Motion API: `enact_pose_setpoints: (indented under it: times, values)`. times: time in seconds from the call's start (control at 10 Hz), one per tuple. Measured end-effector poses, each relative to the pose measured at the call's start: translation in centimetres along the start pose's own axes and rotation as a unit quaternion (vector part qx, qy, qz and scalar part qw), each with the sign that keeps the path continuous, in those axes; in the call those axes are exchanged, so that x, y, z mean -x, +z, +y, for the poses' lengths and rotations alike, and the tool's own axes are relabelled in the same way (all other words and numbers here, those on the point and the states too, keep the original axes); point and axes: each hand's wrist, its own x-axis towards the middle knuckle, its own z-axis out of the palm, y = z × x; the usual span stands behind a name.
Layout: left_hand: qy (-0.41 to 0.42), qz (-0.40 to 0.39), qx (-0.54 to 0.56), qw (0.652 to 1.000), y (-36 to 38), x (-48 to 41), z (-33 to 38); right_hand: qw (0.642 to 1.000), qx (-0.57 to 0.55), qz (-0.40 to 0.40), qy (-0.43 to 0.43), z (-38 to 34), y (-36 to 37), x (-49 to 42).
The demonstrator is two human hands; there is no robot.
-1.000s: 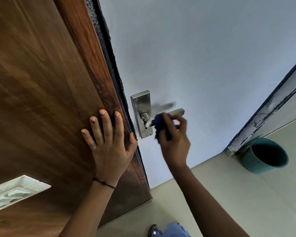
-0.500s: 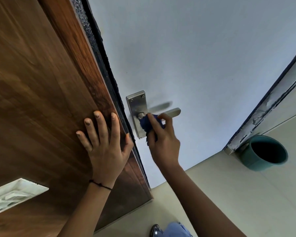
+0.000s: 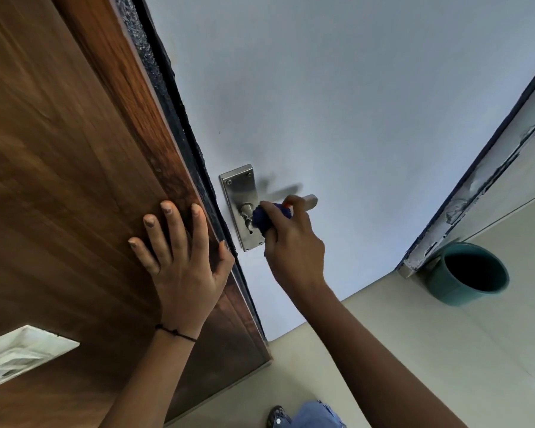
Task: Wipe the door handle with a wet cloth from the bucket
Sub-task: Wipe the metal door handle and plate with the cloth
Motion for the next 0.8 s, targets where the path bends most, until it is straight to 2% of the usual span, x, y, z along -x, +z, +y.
enact_pose_setpoints:
  times: [0.1,0.2,0.3,0.4,0.5,0.6,0.7,0.8]
  values:
    - [0.0,0.002,0.005,1.0,0.0,0.1,0.1,0.999,0.005,0.005,0.042,2.2,-1.1,-1.2]
    - [-0.002,0.003,0.001,1.0,0.1,0.0,0.2,0.985,-0.076,0.014,0.155,5.3,-2.1,-3.2]
    - [0.0,0.008,-0.001,1.0,0.2,-0.1,0.1,0.88,-0.37,-0.028,0.296,6.1,-2.8,-4.0]
    - [0.001,0.01,-0.002,1.0,0.2,0.0,0.1,0.764,-0.508,-0.097,0.385,5.8,-2.7,-3.2]
    - [0.001,0.01,-0.004,1.0,0.2,0.0,0.2,0.643,-0.636,-0.1,0.414,5.5,-1.6,-2.5]
    - [0.002,0.009,-0.003,1.0,0.2,0.0,0.2,0.555,-0.705,-0.114,0.426,4.3,-0.4,-1.8]
    - [0.005,0.006,0.002,1.0,0.2,0.0,0.3,0.487,-0.747,-0.161,0.423,2.6,1.6,-0.6]
    - [0.005,0.0,0.001,1.0,0.1,0.1,0.3,0.483,-0.741,-0.18,0.43,1.5,3.0,0.0]
